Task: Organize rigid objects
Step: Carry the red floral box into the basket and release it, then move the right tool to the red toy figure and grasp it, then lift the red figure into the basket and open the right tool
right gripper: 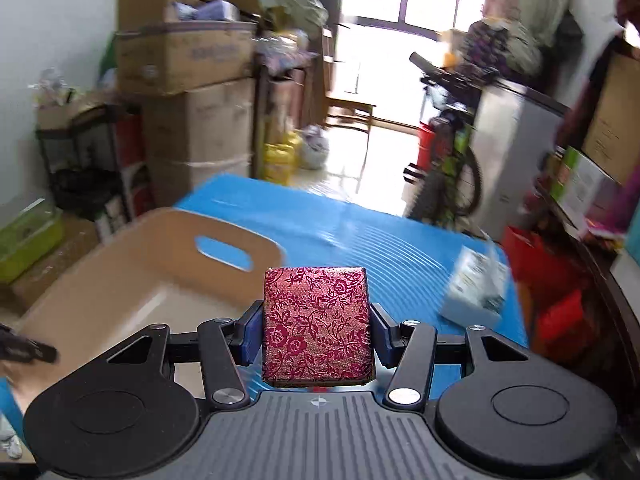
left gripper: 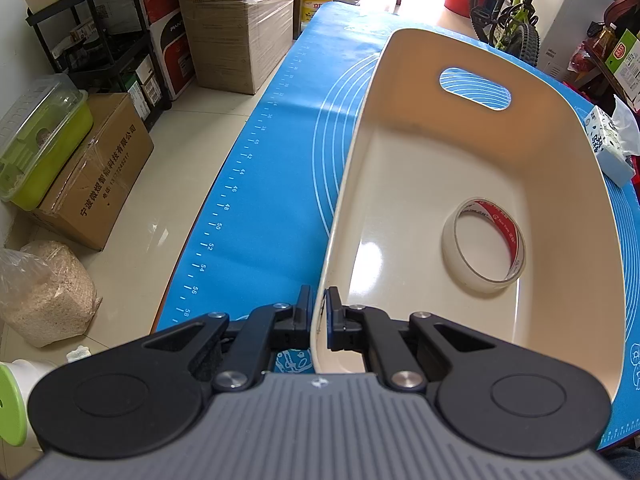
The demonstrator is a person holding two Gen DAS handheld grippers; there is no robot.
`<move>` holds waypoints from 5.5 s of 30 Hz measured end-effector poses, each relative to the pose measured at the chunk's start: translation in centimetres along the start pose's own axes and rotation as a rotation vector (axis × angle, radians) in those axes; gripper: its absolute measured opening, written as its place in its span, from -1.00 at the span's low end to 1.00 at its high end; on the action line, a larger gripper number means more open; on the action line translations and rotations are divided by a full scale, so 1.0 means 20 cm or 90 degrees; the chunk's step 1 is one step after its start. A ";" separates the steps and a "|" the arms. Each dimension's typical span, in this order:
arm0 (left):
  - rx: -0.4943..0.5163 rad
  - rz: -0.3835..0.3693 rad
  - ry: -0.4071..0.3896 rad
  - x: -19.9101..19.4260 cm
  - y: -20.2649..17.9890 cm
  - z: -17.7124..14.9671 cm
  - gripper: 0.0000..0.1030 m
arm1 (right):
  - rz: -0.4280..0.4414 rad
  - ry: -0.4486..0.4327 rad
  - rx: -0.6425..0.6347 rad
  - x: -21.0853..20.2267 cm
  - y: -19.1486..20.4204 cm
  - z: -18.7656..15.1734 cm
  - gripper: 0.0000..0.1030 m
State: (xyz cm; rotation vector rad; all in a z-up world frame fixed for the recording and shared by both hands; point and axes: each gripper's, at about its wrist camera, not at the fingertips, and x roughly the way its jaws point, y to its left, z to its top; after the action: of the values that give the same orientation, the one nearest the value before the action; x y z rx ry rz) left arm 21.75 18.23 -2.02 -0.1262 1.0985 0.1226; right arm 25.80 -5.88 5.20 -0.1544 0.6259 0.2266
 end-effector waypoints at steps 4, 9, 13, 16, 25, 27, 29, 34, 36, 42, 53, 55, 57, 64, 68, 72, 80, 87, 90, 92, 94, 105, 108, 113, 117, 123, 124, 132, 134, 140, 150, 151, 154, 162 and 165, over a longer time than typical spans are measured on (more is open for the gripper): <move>0.001 0.000 0.000 0.00 0.00 0.00 -0.84 | 0.038 -0.007 -0.032 0.05 0.16 0.05 0.14; 0.000 0.000 0.000 0.00 0.00 0.00 -0.84 | 0.073 0.011 -0.065 0.16 0.37 0.06 0.14; 0.001 0.001 0.000 0.00 0.00 0.00 -0.85 | 0.093 0.046 -0.085 0.26 0.52 0.04 0.14; 0.001 0.001 0.000 0.00 0.00 0.00 -0.85 | 0.098 0.073 -0.096 0.33 0.60 0.00 0.14; 0.003 0.002 -0.001 0.00 0.00 0.01 -0.85 | 0.115 0.217 -0.161 0.55 0.76 -0.14 0.14; 0.004 0.001 -0.002 0.00 0.00 0.01 -0.85 | 0.116 0.242 -0.171 0.58 0.77 -0.17 0.14; 0.006 0.004 -0.003 -0.01 0.00 0.02 -0.85 | 0.116 0.253 -0.178 0.58 0.78 -0.17 0.14; 0.008 0.007 -0.004 0.00 -0.01 0.00 -0.84 | 0.119 0.271 -0.199 0.59 0.81 -0.18 0.22; 0.008 0.008 -0.004 0.00 -0.01 0.00 -0.84 | 0.126 0.259 -0.190 0.59 0.80 -0.16 0.31; 0.007 0.006 -0.004 -0.01 -0.01 0.00 -0.84 | 0.153 0.245 -0.105 0.54 0.68 -0.11 0.47; 0.007 0.007 -0.004 0.00 -0.01 0.00 -0.84 | 0.141 0.120 0.040 0.25 0.28 0.06 0.49; 0.006 0.006 -0.004 -0.01 -0.01 0.00 -0.84 | 0.112 0.109 0.049 0.23 0.19 0.08 0.49; 0.006 0.006 -0.004 -0.01 -0.01 0.00 -0.84 | 0.092 0.112 0.058 0.23 0.10 0.09 0.49; 0.003 0.004 -0.005 -0.01 -0.01 0.00 -0.84 | 0.006 0.115 0.072 0.32 -0.17 0.02 0.49; 0.001 0.002 -0.004 -0.01 -0.01 0.00 -0.84 | -0.009 0.152 0.065 0.46 -0.21 -0.10 0.29; 0.001 0.002 -0.004 -0.01 0.00 0.00 -0.84 | -0.011 0.188 0.058 0.57 -0.21 -0.21 0.07; 0.002 0.003 -0.004 -0.01 0.00 0.00 -0.84 | -0.011 0.199 0.048 0.67 -0.14 -0.31 -0.03; 0.005 0.003 -0.004 0.00 0.00 0.00 -0.84 | -0.032 0.182 0.040 0.74 -0.13 -0.33 -0.06; 0.007 0.004 -0.004 0.00 0.00 0.00 -0.84 | -0.042 0.167 0.023 0.76 -0.11 -0.34 -0.09; 0.007 0.004 -0.005 0.00 0.00 0.00 -0.84 | -0.040 0.156 0.008 0.75 -0.08 -0.34 -0.43; 0.007 0.004 -0.004 0.00 0.00 0.00 -0.84 | -0.038 0.156 0.011 0.75 -0.07 -0.35 -0.43; 0.009 0.016 -0.005 -0.01 -0.03 0.00 -0.83 | -0.032 0.147 0.119 0.64 -0.17 -0.33 -0.46; 0.005 0.014 -0.004 -0.01 -0.03 0.00 -0.82 | -0.031 0.129 0.130 0.59 -0.17 -0.30 -0.46; 0.009 0.022 -0.006 -0.02 -0.04 0.00 -0.82 | -0.038 0.088 0.145 0.51 -0.18 -0.25 -0.76; 0.008 0.021 -0.006 -0.01 -0.03 0.00 -0.81 | -0.038 0.099 0.154 0.52 -0.19 -0.25 -0.76; 0.011 0.023 -0.007 -0.01 -0.03 0.00 -0.81 | -0.044 0.139 0.159 0.60 -0.21 -0.31 -0.74; 0.011 0.023 -0.007 -0.01 -0.03 0.00 -0.81 | -0.056 0.142 0.158 0.61 -0.21 -0.32 -0.70; 0.011 0.022 -0.007 -0.01 -0.03 0.00 -0.81 | -0.080 0.133 0.167 0.64 -0.28 -0.34 -0.17; 0.012 0.023 -0.007 -0.01 -0.03 0.00 -0.81 | -0.081 0.120 0.174 0.63 -0.29 -0.33 -0.13; 0.012 0.022 -0.007 0.00 -0.03 0.00 -0.81 | -0.089 0.122 0.148 0.71 -0.32 -0.34 0.20; 0.014 0.024 -0.007 0.00 -0.03 0.00 -0.80 | -0.088 0.097 0.112 0.78 -0.31 -0.36 0.19; 0.013 0.023 -0.007 0.00 -0.03 0.00 -0.80 | -0.090 0.093 0.105 0.78 -0.30 -0.36 0.17; 0.013 0.024 -0.007 0.00 -0.03 0.00 -0.80 | -0.092 0.082 0.079 0.76 -0.27 -0.34 -0.13; 0.013 0.023 -0.007 0.00 -0.03 0.00 -0.80 | -0.078 0.079 0.018 0.77 -0.19 -0.33 -0.26; 0.013 0.021 -0.007 0.00 -0.03 0.00 -0.81 | -0.071 0.082 0.027 0.77 -0.20 -0.33 -0.26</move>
State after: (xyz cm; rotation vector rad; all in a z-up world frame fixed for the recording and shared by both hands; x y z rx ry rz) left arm 21.77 17.65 -2.03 -0.0886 1.0908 0.1419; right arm 35.18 -8.57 -8.85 -0.1637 0.7469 0.0960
